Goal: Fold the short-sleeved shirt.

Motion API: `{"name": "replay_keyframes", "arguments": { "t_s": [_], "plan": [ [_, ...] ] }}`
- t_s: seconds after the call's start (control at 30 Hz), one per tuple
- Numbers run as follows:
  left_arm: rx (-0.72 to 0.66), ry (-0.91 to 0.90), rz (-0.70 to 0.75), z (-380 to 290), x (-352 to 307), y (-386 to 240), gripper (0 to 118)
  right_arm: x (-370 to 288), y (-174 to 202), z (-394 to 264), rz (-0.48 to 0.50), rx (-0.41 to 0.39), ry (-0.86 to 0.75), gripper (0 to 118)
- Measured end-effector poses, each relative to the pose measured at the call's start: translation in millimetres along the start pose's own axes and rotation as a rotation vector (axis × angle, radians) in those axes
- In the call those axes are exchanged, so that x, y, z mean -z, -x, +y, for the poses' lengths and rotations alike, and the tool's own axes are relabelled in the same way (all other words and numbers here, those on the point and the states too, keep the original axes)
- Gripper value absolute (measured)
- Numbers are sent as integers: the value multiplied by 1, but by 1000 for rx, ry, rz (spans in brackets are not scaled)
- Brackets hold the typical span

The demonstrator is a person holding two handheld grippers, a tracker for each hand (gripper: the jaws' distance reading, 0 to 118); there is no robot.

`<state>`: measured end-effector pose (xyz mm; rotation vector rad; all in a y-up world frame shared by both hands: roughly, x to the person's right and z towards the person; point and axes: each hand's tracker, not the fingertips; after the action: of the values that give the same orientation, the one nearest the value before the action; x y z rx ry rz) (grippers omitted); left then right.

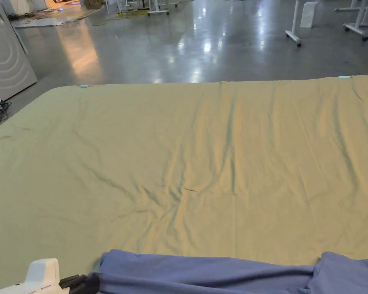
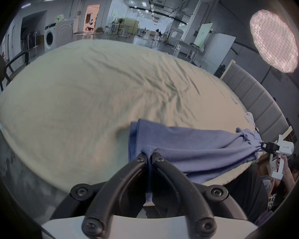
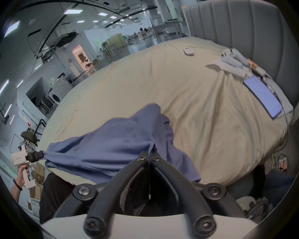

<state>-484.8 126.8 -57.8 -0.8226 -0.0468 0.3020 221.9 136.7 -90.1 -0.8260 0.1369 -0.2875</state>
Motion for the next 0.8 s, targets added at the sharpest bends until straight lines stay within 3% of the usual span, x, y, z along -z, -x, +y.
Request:
{"name": "replay_keyframes", "arguments": {
  "t_s": [0.13,0.17,0.2,0.23,0.27,0.3,0.4,0.5,0.7,0.8],
  "plan": [
    [-16,19,16,-13,15,3,17,17,2,-17,-33,-59,19,2],
    [-25,9,32,-17,14,4,27,19,5,-20,-56,-91,11,8],
    [-23,-17,23,-22,9,6,47,20,6,-22,-77,-122,2,31],
    [-27,-44,4,-24,3,7,77,18,7,-24,-97,-137,-13,67],
    [-39,-79,-6,-25,-10,4,93,13,7,-26,-100,-136,-27,79],
    [-41,-118,0,-27,-23,1,100,6,1,-28,-99,-127,-45,79],
    [53,-216,52,-31,-65,-12,100,-24,10,-31,-103,-105,-142,78],
    [183,-312,79,-37,-108,-50,99,-63,39,-35,-45,-108,-237,79],
    [193,-495,89,-51,-149,-134,96,-97,118,-47,-38,-273,-368,77],
    [246,-535,112,-47,-151,-164,78,-104,147,-52,21,-323,-473,64]
  ]
}}
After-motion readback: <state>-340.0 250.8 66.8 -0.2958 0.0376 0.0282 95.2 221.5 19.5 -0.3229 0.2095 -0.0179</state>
